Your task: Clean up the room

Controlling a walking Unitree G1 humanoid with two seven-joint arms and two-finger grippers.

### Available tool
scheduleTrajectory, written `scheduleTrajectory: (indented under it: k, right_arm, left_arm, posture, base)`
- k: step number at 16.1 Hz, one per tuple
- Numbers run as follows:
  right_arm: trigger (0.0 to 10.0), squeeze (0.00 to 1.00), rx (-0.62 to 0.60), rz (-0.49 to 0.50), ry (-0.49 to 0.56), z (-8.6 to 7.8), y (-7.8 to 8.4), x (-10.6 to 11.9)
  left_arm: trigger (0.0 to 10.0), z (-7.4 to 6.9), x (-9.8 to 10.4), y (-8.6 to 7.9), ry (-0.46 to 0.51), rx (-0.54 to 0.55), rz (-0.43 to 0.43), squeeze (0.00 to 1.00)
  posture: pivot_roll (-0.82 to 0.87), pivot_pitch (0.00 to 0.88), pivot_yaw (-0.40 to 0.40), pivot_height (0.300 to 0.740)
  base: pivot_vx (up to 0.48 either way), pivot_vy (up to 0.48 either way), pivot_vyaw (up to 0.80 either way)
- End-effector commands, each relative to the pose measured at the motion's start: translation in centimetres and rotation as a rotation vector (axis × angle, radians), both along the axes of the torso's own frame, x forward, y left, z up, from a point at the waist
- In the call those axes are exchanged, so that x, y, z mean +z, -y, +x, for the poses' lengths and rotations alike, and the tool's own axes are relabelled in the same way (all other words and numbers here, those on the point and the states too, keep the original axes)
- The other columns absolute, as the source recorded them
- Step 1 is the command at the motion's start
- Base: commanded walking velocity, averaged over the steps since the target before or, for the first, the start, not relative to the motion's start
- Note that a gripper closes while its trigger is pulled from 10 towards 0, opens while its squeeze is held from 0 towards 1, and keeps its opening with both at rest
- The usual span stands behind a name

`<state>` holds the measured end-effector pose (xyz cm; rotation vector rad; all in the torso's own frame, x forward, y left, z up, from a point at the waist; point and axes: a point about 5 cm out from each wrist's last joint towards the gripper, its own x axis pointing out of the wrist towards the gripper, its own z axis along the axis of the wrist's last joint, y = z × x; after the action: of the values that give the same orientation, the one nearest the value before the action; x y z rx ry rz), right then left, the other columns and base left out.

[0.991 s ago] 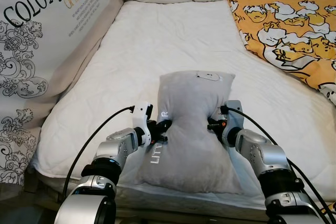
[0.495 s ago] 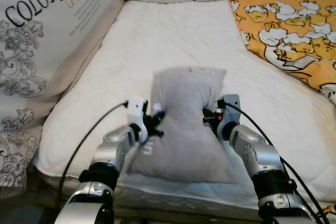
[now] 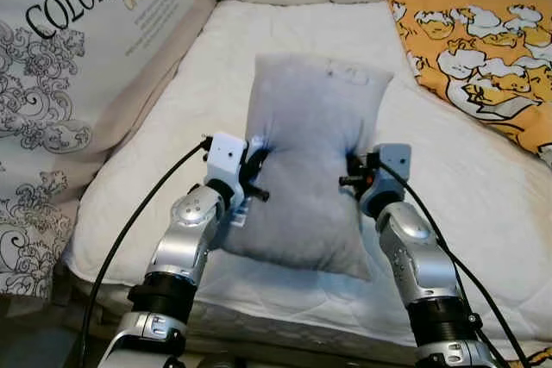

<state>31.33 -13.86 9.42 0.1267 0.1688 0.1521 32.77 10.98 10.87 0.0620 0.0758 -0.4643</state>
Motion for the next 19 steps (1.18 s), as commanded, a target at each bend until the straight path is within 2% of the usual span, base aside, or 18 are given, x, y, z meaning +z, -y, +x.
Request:
scheduleTrajectory:
  k: [1, 2, 3, 4, 7, 8, 10, 12, 14, 15, 16, 19]
  right_arm:
    - [0.0, 0.00, -0.026, 0.002, 0.034, 0.1, 0.4, 0.7]
    - [0.0, 0.00, -0.032, -0.003, 0.037, 0.1, 0.4, 0.7]
    - [1.3, 0.00, -0.039, -0.017, 0.014, 0.1, 0.4, 0.5]
    - [10.0, 0.00, -0.094, -0.040, -0.002, 0.5, 0.7, 0.5]
    - [10.0, 0.00, -0.115, -0.037, -0.003, 0.7, 0.8, 0.6]
    - [10.0, 0.00, -0.137, -0.068, 0.009, 0.9, 1.0, 0.7]
    - [10.0, 0.00, -0.219, -0.078, 0.053, 1.0, 1.3, 0.9]
    - [10.0, 0.00, -0.251, -0.081, 0.031, 1.1, 1.4, 0.7]
    - [10.0, 0.00, -0.225, -0.052, 0.032, 1.2, 1.1, 0.6]
    - [10.0, 0.00, -0.242, -0.087, 0.070, 1.1, 1.1, 0.9]
    - [10.0, 0.00, -0.239, -0.055, 0.081, 1.2, 0.9, 0.8]
    - [10.0, 0.00, -0.171, -0.016, 0.066, 1.2, 0.2, 0.9]
  left_arm:
    - [10.0, 0.0, 0.5, -0.3, 0.037, 0.024, 0.018, 0.00]
    - [10.0, 0.0, 0.4, -0.4, 0.024, 0.032, 0.023, 0.00]
    - [10.0, 0.0, 0.5, -0.4, 0.016, 0.037, 0.023, 0.00]
    - [10.0, 0.2, 0.9, -0.4, 0.014, 0.042, 0.040, 0.00]
    - [10.0, 0.4, 1.1, -0.4, 0.025, 0.047, 0.051, 0.00]
    - [10.0, 0.5, 1.3, -0.3, 0.029, 0.035, 0.049, 0.00]
    - [10.0, 0.4, 1.5, -0.2, 0.027, 0.031, 0.043, 0.00]
    - [10.0, 0.4, 1.5, -0.2, 0.027, 0.032, 0.046, 0.00]
    - [10.0, 0.4, 1.4, -0.2, 0.028, 0.034, 0.057, 0.00]
    - [10.0, 0.5, 1.4, -0.3, 0.030, 0.034, 0.063, 0.00]
    - [10.0, 0.6, 1.4, -0.3, 0.031, 0.035, 0.067, 0.00]
    - [10.0, 0.6, 1.5, -0.4, 0.033, 0.035, 0.072, 0.00]
  posture:
    - [-0.02, 0.000, 0.052, 0.740]
    - [-0.02, 0.000, 0.051, 0.740]
    - [-0.02, 0.000, 0.049, 0.740]
    - [-0.01, 0.000, 0.044, 0.740]
    - [-0.01, 0.000, 0.044, 0.740]
    - [-0.01, 0.000, 0.042, 0.740]
    - [0.00, 0.000, 0.041, 0.740]
    - [0.00, 0.000, 0.041, 0.740]
    - [0.00, 0.000, 0.038, 0.740]
    - [0.01, 0.000, 0.036, 0.740]
    - [0.01, 0.000, 0.035, 0.740]
    - [0.01, 0.000, 0.034, 0.740]
  base:
    - [0.000, 0.000, 0.00]
    - [0.000, 0.000, 0.00]
    - [0.000, 0.000, 0.00]
    - [0.000, 0.469, 0.00]
    - [0.000, 0.472, 0.00]
    - [0.000, 0.480, 0.00]
    - [0.000, 0.478, -0.67]
    - [0.000, 0.480, -0.80]
    - [0.000, 0.480, -0.79]
    - [0.000, 0.480, -0.80]
    - [0.000, 0.480, -0.71]
    - [0.000, 0.480, 0.00]
